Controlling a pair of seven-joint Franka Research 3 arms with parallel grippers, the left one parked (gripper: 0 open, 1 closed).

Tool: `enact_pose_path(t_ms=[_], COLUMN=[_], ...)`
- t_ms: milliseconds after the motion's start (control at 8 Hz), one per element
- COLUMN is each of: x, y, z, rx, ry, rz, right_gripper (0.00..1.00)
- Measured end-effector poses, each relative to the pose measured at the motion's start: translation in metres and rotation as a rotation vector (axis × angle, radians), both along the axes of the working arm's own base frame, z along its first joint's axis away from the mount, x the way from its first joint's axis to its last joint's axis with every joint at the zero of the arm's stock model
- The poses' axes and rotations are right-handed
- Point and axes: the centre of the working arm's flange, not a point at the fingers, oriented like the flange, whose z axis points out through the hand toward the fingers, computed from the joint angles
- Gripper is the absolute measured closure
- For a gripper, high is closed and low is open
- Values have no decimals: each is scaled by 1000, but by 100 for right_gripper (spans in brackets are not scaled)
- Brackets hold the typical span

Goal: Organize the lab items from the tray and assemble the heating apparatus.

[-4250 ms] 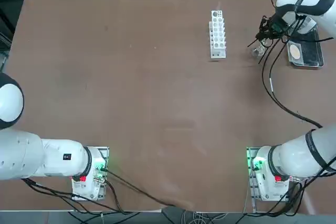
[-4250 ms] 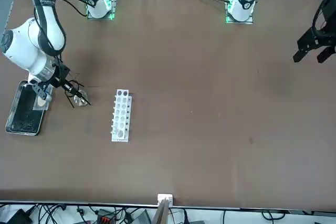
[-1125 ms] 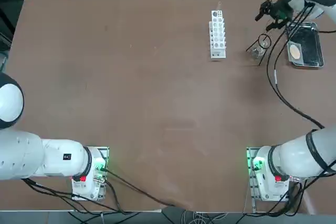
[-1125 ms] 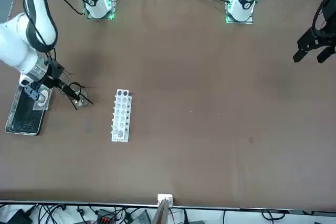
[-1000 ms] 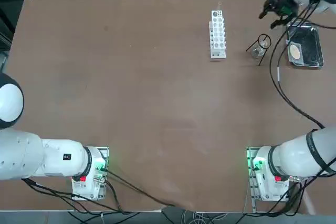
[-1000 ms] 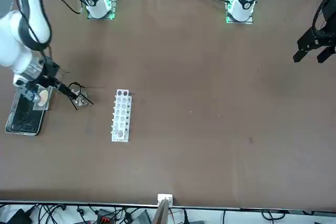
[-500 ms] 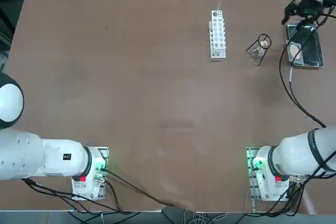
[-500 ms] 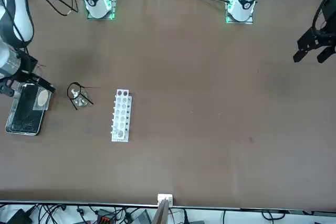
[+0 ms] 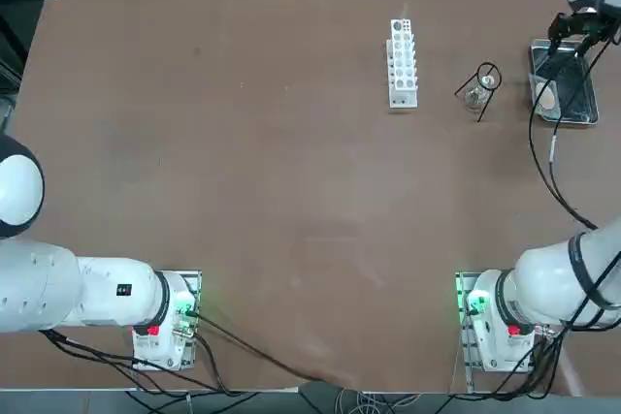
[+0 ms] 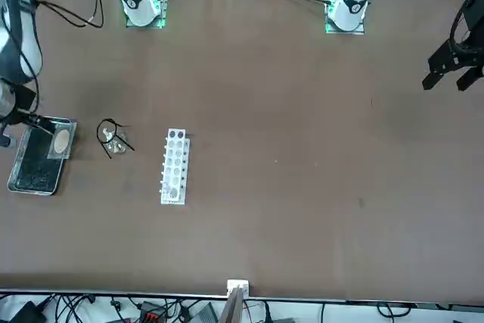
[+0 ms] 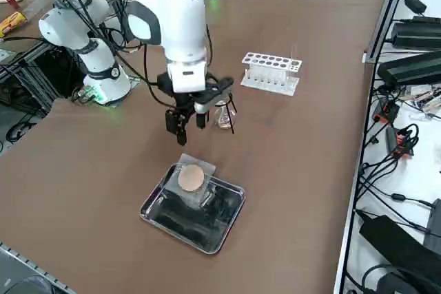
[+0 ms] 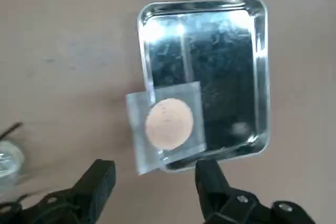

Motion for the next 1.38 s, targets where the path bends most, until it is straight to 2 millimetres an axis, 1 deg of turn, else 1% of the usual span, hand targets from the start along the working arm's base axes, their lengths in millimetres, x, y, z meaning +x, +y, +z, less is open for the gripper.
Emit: enact_pose_path(t_ms=[125, 250, 375, 500, 875, 1000, 1250, 1375], x=[7, 10, 13, 16, 22, 23, 26, 26], y=[0, 2, 5, 9, 14, 18, 33, 37], z=[-25, -51, -71, -83, -98, -102, -113, -119], rx=[-23, -25, -24, -24, -34, -35, -40, -43], ry=[24, 53, 77, 89, 89, 89, 98, 105], rz=[29, 42, 51, 49, -9, -27, -42, -40], right_gripper=[9, 14, 22, 23, 32, 32, 32, 33])
